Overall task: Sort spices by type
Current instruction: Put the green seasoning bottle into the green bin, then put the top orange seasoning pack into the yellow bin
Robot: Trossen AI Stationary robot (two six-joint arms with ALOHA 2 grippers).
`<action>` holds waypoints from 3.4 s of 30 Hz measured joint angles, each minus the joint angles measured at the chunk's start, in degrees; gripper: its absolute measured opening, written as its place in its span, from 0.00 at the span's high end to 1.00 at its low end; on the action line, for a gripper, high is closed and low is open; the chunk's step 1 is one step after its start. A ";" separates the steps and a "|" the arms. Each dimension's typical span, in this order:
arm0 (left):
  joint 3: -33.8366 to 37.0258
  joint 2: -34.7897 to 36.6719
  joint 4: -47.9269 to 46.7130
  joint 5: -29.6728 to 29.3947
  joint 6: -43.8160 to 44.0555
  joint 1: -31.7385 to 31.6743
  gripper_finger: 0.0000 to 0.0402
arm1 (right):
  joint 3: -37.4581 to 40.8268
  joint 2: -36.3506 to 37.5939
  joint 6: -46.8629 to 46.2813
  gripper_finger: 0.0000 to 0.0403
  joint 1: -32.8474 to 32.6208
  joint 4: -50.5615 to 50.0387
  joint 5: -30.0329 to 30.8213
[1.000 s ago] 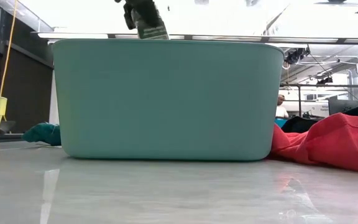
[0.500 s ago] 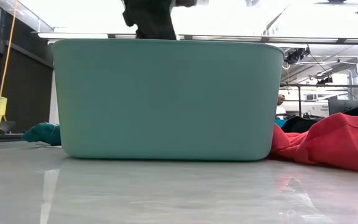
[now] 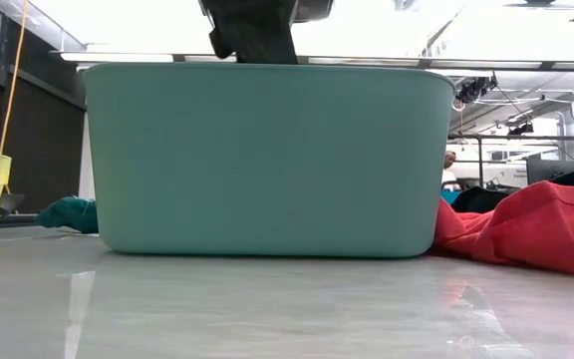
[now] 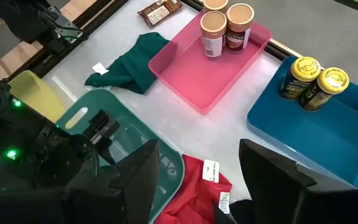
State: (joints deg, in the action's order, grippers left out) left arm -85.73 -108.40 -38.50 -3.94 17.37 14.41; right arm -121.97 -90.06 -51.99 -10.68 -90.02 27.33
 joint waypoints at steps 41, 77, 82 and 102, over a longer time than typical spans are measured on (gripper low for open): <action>38.69 35.82 -6.76 -12.84 6.06 -51.36 0.36 | 0.00 0.00 -2.02 0.47 0.31 0.02 3.22; 46.82 20.23 20.58 -20.43 13.59 -62.66 1.00 | 0.00 -0.04 -12.28 0.47 0.13 0.00 4.15; 46.80 19.94 20.18 -19.55 12.14 -62.08 1.00 | 0.00 -0.04 -12.19 0.47 0.13 0.00 4.09; 46.90 27.15 -9.45 -18.25 4.63 -49.95 1.00 | 0.02 -3.72 -4.13 0.47 0.13 0.01 3.17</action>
State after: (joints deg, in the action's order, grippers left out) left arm -38.83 -81.25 -47.95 -22.19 22.00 -35.53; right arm -121.95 -93.78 -56.13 -10.55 -90.01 30.50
